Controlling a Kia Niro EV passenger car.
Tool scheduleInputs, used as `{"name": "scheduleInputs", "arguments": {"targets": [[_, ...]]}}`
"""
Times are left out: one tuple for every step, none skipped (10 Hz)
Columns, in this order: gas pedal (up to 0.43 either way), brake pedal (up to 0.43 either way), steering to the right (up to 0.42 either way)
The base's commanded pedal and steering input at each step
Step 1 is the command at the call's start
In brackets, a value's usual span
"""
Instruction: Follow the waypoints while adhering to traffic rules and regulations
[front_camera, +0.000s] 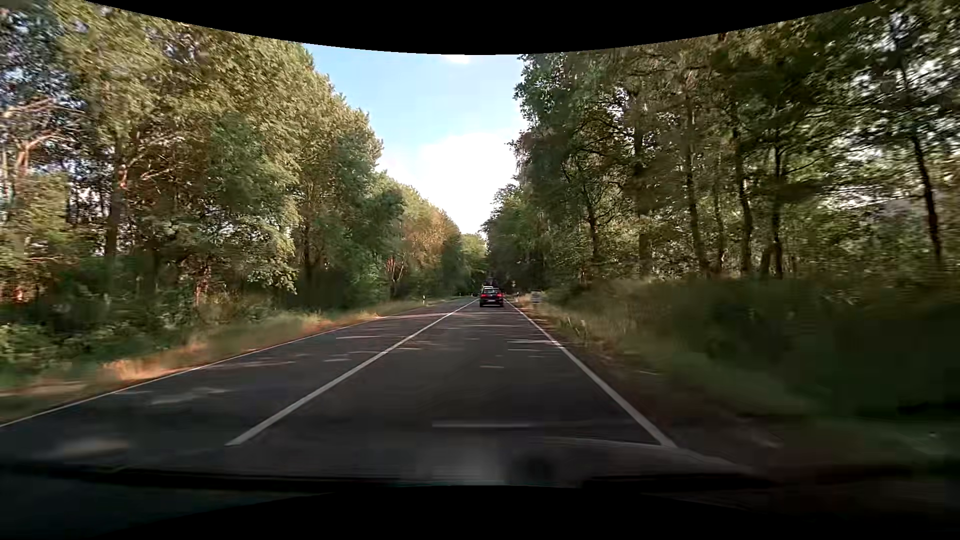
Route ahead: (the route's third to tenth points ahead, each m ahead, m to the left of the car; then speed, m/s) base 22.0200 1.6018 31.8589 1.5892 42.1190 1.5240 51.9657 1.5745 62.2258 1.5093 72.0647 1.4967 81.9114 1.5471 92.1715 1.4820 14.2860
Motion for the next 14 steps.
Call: {"name": "scheduleInputs", "arguments": {"targets": [[0.177, 0.0, -0.002], [0.177, 0.0, -0.002], [0.177, 0.0, -0.002], [0.177, 0.0, -0.002], [0.177, 0.0, -0.002], [0.177, 0.0, -0.002], [0.209, 0.0, -0.002], [0.209, 0.0, -0.002], [0.209, 0.0, -0.002], [0.22, 0.0, -0.002], [0.22, 0.0, -0.002], [0.228, 0.0, -0.002], [0.24, 0.0, -0.002], [0.24, 0.0, -0.002]]}}
